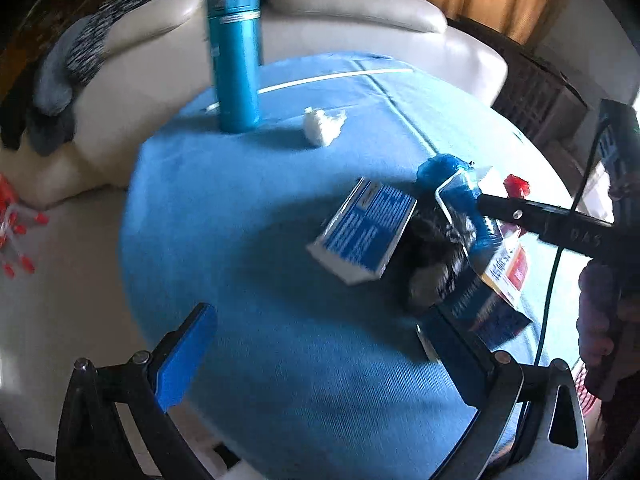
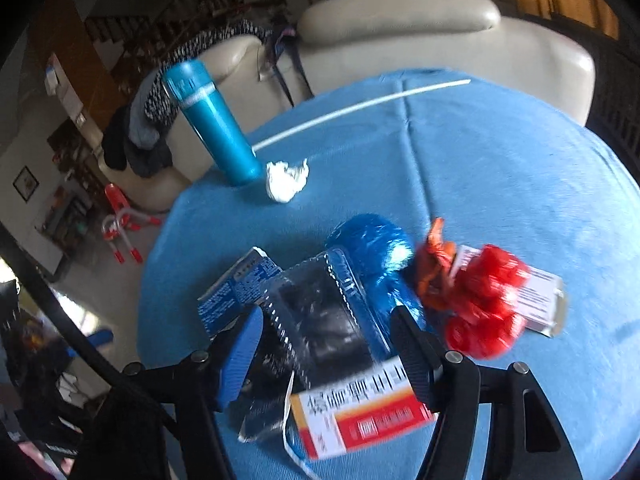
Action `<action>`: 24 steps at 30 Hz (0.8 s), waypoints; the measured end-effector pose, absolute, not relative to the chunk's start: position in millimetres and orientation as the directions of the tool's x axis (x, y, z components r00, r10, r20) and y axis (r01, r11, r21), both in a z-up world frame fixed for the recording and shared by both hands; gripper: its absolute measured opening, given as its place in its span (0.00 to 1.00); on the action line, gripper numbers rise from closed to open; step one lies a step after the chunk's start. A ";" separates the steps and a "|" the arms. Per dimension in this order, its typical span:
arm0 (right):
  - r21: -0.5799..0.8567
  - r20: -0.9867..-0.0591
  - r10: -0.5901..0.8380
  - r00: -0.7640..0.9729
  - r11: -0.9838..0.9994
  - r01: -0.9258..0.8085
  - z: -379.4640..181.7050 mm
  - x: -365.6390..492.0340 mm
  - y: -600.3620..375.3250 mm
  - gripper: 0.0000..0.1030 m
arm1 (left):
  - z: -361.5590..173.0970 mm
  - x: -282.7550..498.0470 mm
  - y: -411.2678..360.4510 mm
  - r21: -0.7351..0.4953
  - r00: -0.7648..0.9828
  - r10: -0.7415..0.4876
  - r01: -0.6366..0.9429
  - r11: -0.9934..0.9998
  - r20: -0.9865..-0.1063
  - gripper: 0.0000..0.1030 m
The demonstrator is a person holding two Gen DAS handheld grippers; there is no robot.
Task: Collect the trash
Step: 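Grasp the clear plastic box on the table with the right tool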
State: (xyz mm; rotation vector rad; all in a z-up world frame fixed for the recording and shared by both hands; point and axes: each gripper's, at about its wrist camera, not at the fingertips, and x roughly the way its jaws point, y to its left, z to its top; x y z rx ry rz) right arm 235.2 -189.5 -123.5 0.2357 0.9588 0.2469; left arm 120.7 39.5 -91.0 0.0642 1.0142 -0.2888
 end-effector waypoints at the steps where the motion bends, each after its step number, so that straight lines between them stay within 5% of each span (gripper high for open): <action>1: 0.315 -0.776 0.320 0.544 0.943 -0.105 -125.9 238.1 -189.2 0.61 | -93.5 128.7 35.7 -0.067 0.489 -0.213 0.300 0.952 -0.846 1.00; 13: 0.477 -0.681 0.392 0.618 0.878 -0.032 -110.6 203.3 -236.3 0.51 | -133.4 188.2 -8.2 0.015 0.386 -0.223 0.525 0.851 -0.895 1.00; 14: 0.501 -0.665 0.403 0.629 0.865 -0.026 -107.3 196.1 -243.4 0.51 | -137.5 192.0 -8.4 0.012 0.378 -0.220 0.523 0.852 -0.899 0.98; 17: 0.583 -0.611 0.451 0.651 0.812 -0.016 -103.1 174.3 -264.1 0.51 | -146.2 203.8 1.2 -0.046 0.337 -0.242 0.497 0.866 -0.910 0.63; 24: 0.740 -0.493 0.514 0.702 0.672 0.028 -104.8 128.1 -310.5 0.51 | -120.7 190.0 17.4 -0.082 0.447 -0.293 0.433 0.898 -0.845 0.61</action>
